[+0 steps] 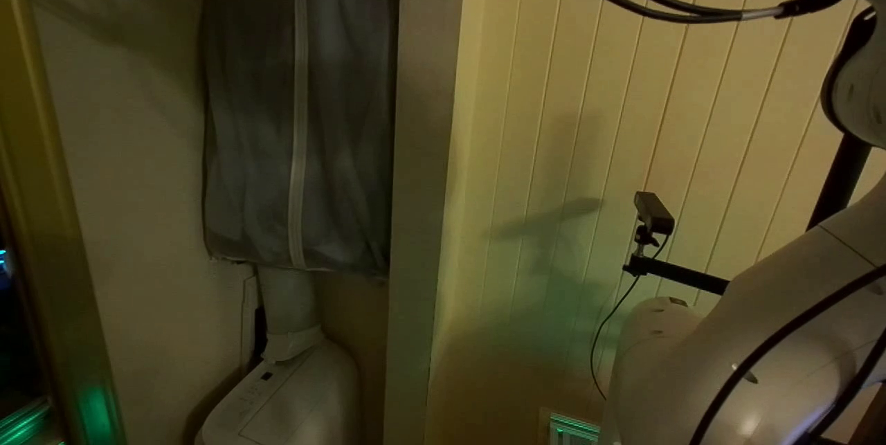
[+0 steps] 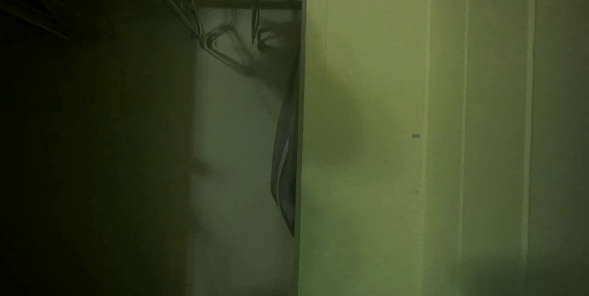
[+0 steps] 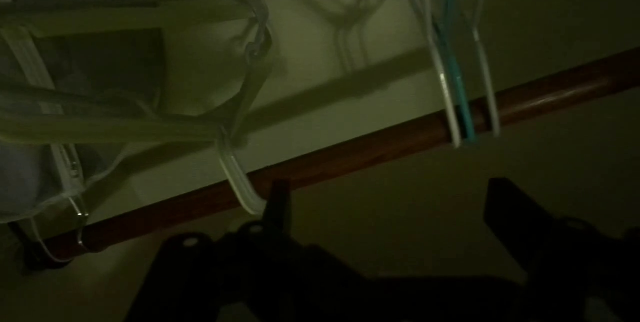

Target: Move the three coat hangers in the middle to the right

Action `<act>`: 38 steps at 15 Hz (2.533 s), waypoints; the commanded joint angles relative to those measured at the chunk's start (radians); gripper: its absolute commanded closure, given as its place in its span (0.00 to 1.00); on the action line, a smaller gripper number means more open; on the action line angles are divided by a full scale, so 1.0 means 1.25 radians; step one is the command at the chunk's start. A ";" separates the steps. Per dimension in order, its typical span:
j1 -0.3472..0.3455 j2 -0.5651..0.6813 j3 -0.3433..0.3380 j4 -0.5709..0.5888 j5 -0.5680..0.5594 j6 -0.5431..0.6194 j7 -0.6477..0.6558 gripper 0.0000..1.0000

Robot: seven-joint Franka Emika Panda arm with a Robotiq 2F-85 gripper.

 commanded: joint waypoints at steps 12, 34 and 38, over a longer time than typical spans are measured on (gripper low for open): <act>0.077 -0.008 -0.011 -0.121 -0.001 0.001 -0.167 0.54; -0.018 0.024 -0.014 -0.121 -0.018 -0.001 -0.123 0.97; -0.101 0.054 0.003 -0.093 -0.031 0.014 -0.050 0.97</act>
